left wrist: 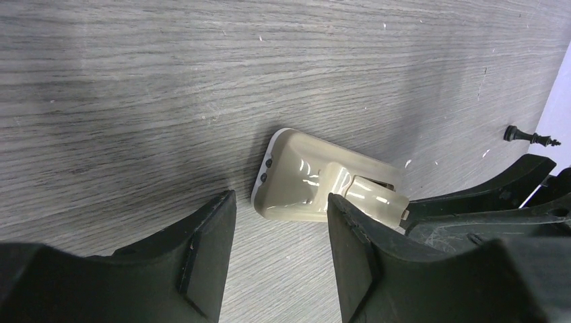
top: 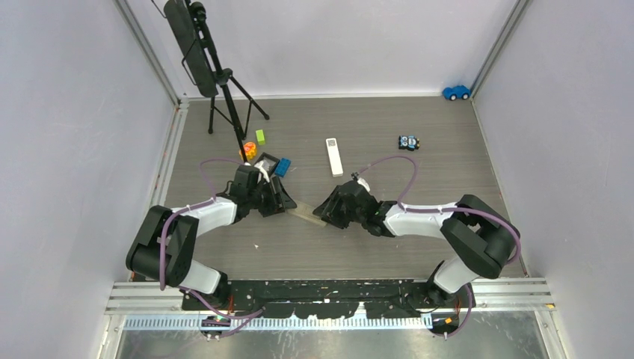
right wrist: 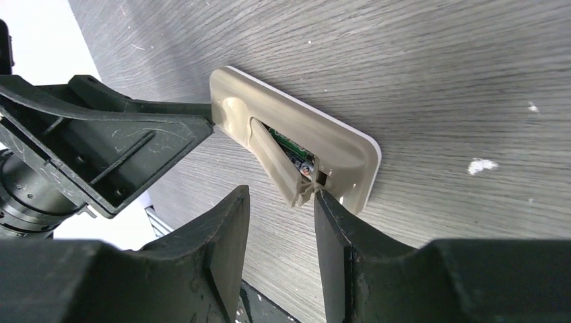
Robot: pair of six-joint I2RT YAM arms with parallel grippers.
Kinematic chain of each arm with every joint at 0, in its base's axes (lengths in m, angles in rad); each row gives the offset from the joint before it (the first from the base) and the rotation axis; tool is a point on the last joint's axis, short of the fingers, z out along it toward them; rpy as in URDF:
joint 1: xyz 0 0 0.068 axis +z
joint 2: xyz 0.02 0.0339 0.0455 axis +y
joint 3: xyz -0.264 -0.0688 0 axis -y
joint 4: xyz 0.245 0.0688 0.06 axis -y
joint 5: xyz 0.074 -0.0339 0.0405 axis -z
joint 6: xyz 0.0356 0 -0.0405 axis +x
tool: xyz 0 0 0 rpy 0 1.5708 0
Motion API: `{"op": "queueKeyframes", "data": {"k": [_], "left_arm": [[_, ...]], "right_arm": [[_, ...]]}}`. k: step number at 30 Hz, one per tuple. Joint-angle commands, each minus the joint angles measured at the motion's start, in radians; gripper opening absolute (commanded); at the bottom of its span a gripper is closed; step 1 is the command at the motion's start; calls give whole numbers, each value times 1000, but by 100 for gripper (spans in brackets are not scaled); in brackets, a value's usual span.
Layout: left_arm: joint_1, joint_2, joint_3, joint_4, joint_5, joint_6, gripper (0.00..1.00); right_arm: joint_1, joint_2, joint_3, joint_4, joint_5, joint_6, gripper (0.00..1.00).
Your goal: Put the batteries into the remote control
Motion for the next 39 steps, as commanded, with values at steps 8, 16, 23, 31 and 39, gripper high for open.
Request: {"op": "queueKeyframes", "data": {"k": [8, 16, 23, 31, 39], "left_arm": [[4, -20, 13, -8, -39, 19, 55], [4, -18, 15, -11, -35, 19, 55], [4, -19, 13, -15, -33, 25, 55], [4, -13, 16, -19, -35, 30, 55], [4, -15, 23, -47, -72, 38, 57]], "right_arm": [[1, -76, 54, -111, 48, -62, 29], [1, 1, 111, -137, 20, -71, 18], [1, 23, 136, -175, 42, -98, 15], [1, 40, 183, -242, 76, -159, 15], [11, -19, 235, -386, 139, -181, 37]]}}
